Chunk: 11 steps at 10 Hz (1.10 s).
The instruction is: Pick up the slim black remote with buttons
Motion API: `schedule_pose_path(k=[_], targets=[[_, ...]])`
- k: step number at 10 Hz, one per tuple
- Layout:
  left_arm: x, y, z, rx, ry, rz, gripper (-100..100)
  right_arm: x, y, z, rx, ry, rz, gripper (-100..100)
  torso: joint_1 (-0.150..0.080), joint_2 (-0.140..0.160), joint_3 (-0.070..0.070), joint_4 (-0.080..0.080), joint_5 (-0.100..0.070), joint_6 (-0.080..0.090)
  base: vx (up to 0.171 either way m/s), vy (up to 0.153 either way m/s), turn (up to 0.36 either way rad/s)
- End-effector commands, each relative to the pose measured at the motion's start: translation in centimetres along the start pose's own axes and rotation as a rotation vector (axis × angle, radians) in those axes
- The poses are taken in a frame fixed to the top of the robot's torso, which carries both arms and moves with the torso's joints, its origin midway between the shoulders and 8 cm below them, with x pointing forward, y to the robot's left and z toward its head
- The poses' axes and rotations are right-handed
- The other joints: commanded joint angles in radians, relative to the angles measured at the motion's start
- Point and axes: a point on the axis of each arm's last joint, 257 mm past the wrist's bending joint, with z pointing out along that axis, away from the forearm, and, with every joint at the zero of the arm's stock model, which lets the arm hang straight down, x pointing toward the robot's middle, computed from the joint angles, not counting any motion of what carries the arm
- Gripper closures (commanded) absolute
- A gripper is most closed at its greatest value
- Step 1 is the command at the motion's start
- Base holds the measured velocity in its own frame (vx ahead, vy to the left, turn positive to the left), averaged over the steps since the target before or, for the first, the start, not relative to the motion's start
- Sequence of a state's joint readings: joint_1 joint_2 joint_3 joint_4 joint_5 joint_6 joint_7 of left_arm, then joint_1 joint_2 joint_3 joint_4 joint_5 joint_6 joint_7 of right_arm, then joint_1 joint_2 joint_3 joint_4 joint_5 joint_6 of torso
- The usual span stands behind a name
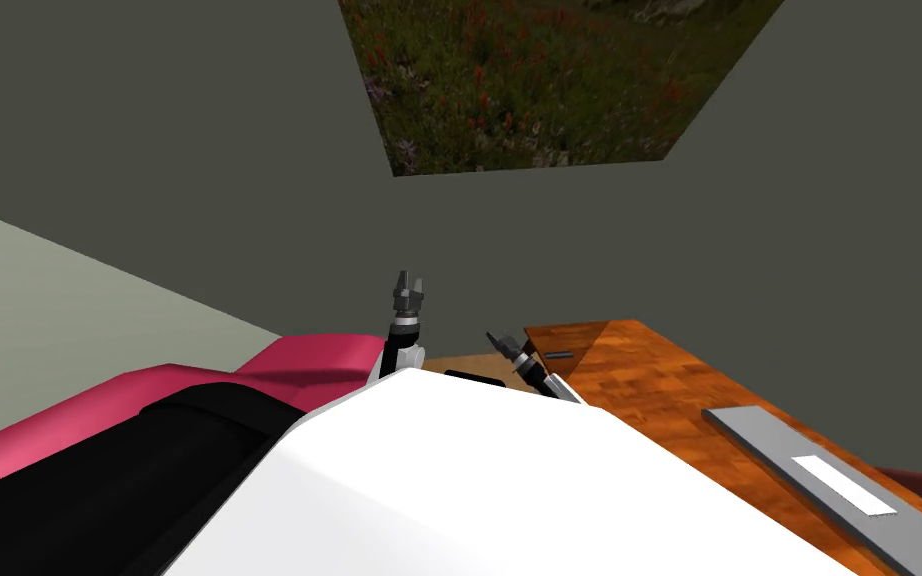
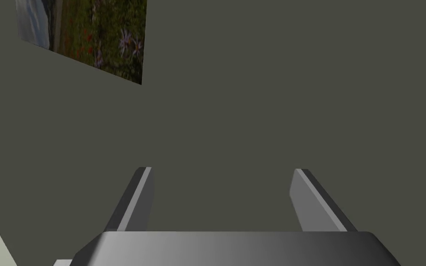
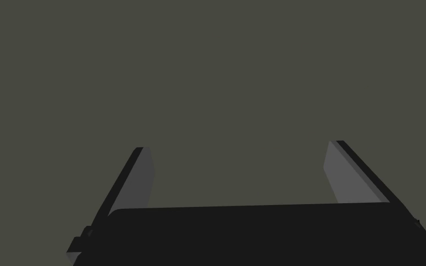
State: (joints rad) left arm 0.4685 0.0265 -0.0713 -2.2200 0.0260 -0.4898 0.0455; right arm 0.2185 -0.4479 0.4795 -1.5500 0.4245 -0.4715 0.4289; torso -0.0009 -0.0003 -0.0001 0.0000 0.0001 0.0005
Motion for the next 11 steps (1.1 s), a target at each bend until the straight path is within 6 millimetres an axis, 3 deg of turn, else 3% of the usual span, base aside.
schedule_pose_path(k=[1, 4, 5, 8, 11], targets=[[0.0, 0.0, 0.0, 0.0, 0.0, 0.0, 0, 2.1, -1.1, -0.8, 0.014, 0.051, -0.025, -100, 0.0, 0.0, 0.0, 0.0, 0.0, 0.0, 0.028, -0.013, 0.122], [0.0, 0.0, 0.0, 0.0, 0.0, 0.0, 0, 7.5, -2.3, -2.4, 0.007, 0.204, -0.143, -100, -0.001, 0.0, 0.0, 0.0, 0.0, 0.001, 0.039, -0.02, 0.151], [0.0, 0.0, 0.0, 0.0, 0.0, 0.0, 0, 8.0, -2.8, -2.7, 0.018, 0.217, -0.14, -100, -0.001, -0.001, 0.0, 0.0, 0.0, 0.0, 0.036, -0.027, 0.094], [0.0, 0.0, 0.0, 0.0, 0.0, 0.0, 0, 13.1, -4.6, -5.4, 0.007, 0.373, -0.26, -100, -0.002, 0.0, 0.0, 0.0, 0.0, 0.001, 0.033, -0.038, 0.127], [0.0, 0.0, 0.0, 0.0, 0.0, 0.0, 0, 16.5, -6.9, -8.3, 0.025, 0.485, -0.315, -100, -0.002, -0.001, -0.001, 0.0, 0.0, 0.0, 0.037, -0.036, 0.137]])
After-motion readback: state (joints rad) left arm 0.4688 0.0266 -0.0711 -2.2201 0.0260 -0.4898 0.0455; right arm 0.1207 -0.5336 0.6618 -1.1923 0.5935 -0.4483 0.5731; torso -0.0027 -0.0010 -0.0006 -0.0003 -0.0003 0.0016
